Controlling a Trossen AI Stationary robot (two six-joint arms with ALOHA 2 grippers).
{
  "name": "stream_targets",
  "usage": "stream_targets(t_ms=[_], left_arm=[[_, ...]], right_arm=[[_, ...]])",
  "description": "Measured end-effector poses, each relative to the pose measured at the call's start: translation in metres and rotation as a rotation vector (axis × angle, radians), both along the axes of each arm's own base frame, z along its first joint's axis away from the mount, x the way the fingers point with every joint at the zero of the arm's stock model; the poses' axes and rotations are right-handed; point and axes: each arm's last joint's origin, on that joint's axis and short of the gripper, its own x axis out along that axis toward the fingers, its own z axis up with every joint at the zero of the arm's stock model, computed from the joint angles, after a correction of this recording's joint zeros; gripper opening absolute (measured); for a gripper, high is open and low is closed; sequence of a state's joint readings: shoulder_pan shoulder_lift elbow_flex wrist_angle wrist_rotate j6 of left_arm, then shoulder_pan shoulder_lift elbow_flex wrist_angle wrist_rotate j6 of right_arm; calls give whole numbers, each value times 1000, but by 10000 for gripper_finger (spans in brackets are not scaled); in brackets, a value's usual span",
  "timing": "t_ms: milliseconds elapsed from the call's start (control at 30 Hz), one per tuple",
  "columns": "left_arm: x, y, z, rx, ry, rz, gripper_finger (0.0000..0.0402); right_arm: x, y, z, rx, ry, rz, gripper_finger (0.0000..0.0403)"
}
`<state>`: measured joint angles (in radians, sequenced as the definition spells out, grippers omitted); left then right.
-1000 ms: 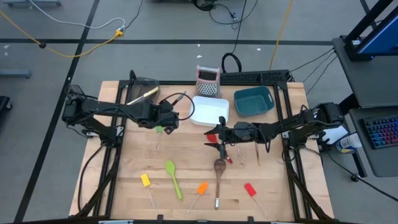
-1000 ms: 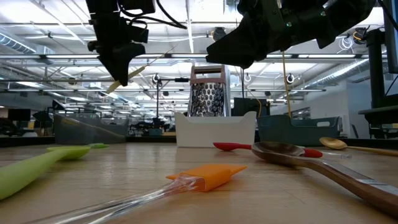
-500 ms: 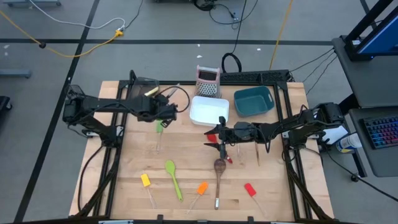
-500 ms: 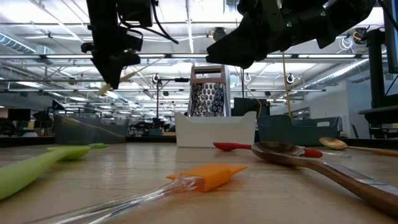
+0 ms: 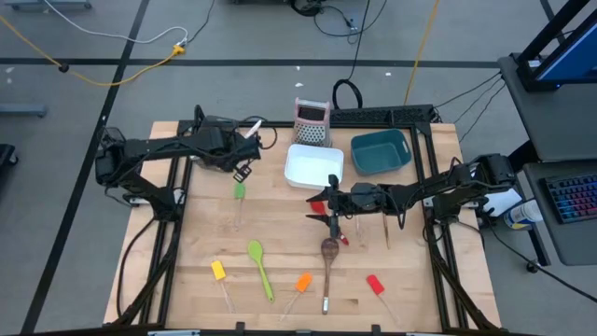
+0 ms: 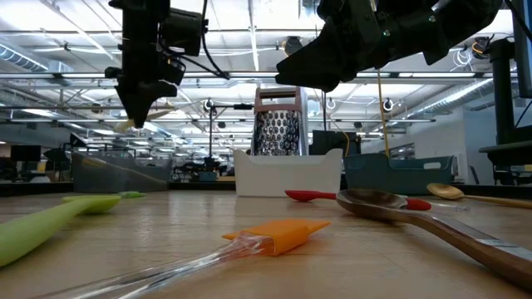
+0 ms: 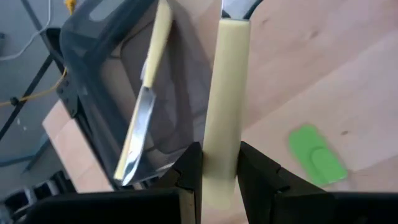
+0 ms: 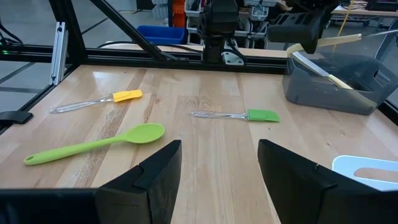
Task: Pick & Place Kitchen Items
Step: Put the yellow knife into the black bin
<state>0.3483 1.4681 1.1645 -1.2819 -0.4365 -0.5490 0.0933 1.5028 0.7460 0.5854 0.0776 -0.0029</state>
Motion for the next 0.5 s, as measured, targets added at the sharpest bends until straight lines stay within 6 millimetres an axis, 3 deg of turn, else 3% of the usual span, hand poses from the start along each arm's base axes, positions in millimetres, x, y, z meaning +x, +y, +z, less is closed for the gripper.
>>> stream_targets(t_ms=[500], left_arm=[[-26, 36, -1, -160, 46, 79, 67]], right_arm=[[0, 0, 0, 0, 1, 0, 208]])
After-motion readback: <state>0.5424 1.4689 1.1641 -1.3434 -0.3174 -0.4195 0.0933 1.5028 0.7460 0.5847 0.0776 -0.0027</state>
